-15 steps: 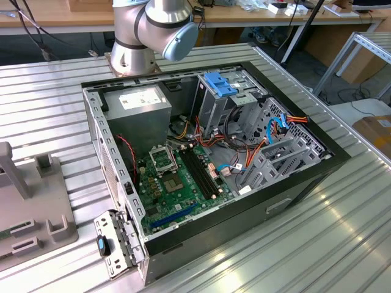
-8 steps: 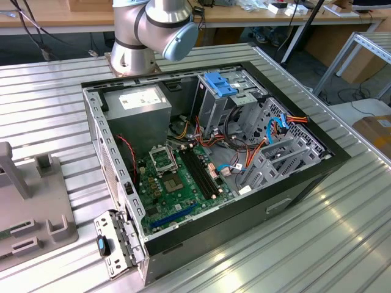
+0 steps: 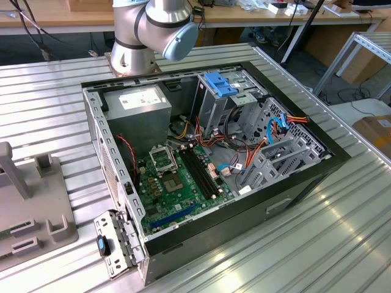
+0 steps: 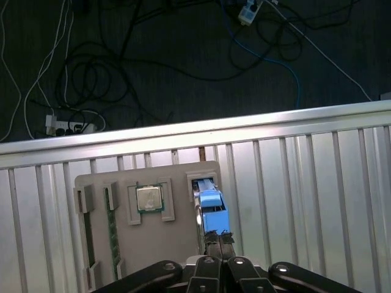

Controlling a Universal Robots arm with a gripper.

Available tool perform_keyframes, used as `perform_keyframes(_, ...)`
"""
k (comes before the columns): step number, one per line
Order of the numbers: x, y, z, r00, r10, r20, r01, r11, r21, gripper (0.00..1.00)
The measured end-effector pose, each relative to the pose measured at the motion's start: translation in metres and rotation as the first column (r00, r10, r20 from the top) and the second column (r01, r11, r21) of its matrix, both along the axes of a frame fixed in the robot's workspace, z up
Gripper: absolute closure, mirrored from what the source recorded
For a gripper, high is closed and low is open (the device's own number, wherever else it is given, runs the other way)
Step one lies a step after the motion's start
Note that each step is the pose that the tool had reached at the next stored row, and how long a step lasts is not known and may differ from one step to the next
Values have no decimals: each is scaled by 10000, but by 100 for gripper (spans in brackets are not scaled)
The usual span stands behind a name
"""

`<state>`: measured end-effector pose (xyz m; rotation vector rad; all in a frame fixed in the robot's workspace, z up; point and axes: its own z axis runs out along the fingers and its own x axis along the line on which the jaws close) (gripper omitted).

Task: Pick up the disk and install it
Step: 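Pick up the disk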

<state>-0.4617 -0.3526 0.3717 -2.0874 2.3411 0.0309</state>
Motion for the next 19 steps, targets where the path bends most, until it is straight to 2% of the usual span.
perform_keyframes(10,0,0,-3,10000,0,2,0,10000,1,89)
perform_keyframes(19,2,10,-79,10000,33,4,-33,10000,1,89)
